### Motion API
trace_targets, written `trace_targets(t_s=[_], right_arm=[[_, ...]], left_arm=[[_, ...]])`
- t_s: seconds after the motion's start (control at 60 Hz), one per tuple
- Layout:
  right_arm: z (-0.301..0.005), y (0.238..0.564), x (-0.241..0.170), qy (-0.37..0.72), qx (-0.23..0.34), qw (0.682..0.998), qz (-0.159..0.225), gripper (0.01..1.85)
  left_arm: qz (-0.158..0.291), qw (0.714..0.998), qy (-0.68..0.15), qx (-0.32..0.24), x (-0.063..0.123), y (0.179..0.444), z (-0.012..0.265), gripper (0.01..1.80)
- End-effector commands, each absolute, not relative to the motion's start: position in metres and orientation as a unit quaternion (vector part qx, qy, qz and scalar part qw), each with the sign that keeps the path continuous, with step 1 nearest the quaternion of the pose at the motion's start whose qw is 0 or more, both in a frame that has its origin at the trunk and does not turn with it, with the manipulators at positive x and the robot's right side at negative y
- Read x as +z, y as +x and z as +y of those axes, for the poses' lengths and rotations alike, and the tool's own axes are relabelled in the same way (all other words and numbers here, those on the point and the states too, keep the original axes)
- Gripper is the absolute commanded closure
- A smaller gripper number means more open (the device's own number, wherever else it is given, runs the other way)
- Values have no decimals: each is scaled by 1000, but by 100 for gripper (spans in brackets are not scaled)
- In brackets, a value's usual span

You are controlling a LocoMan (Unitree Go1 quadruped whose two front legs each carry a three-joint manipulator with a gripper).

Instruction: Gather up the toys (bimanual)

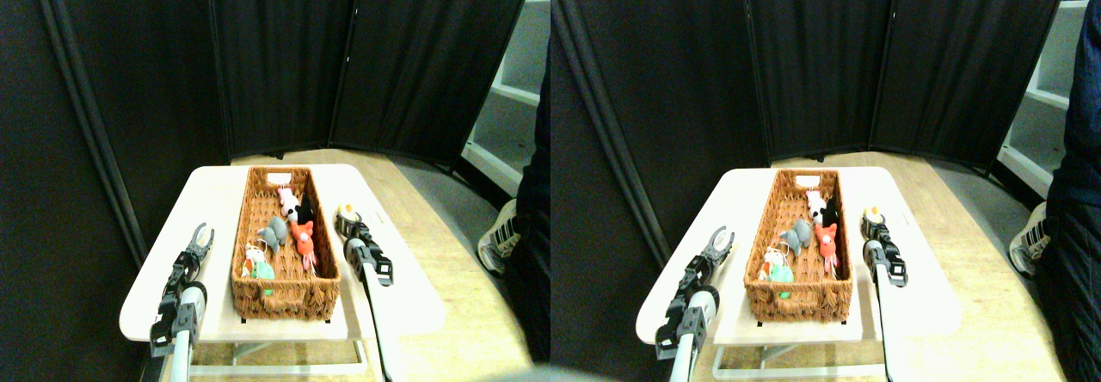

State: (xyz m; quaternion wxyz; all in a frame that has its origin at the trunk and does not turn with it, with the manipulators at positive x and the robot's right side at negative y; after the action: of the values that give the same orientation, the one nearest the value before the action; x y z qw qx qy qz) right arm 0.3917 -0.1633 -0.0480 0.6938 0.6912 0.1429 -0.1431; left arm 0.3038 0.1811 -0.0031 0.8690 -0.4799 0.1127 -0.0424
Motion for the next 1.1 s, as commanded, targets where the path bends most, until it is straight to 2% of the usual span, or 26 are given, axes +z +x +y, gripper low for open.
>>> trace_targets(t_s=[0.017, 0.1, 0.317, 0.417, 0.517, 0.583, 0.667, 0.75, 0.883, 1.033, 1.1], right_arm=[[-162, 386, -63, 676, -175, 697, 164, 185], [-165, 383, -56, 676, -176, 698, 158, 185], [-172, 378, -40, 637, -144, 746, 130, 185], [-172, 376, -31, 655, -138, 731, 137, 185], [-168, 374, -15, 655, -112, 735, 138, 185], [-164, 372, 1, 624, -98, 763, 140, 185], [-155, 373, 27, 621, -46, 768, 152, 185], [-144, 372, 45, 598, -21, 788, 146, 185], [-125, 371, 69, 584, 17, 799, 145, 185], [-101, 368, 87, 586, 41, 794, 154, 185], [-88, 367, 93, 600, 55, 780, 165, 185]], left_arm=[[97, 871, -478, -56, 4, 306, 182, 174], [93, 870, -481, -59, 5, 307, 182, 174], [93, 865, -489, -60, 4, 307, 180, 174], [92, 865, -489, -62, 4, 308, 180, 175], [90, 866, -489, -59, 5, 308, 179, 176], [93, 867, -486, -64, 5, 309, 180, 176], [94, 866, -487, -68, 5, 310, 180, 176], [94, 866, -486, -74, 5, 310, 180, 176], [92, 867, -485, -71, 7, 309, 178, 176], [91, 867, -485, -69, 9, 305, 175, 178], [85, 869, -483, -72, 10, 304, 175, 180]])
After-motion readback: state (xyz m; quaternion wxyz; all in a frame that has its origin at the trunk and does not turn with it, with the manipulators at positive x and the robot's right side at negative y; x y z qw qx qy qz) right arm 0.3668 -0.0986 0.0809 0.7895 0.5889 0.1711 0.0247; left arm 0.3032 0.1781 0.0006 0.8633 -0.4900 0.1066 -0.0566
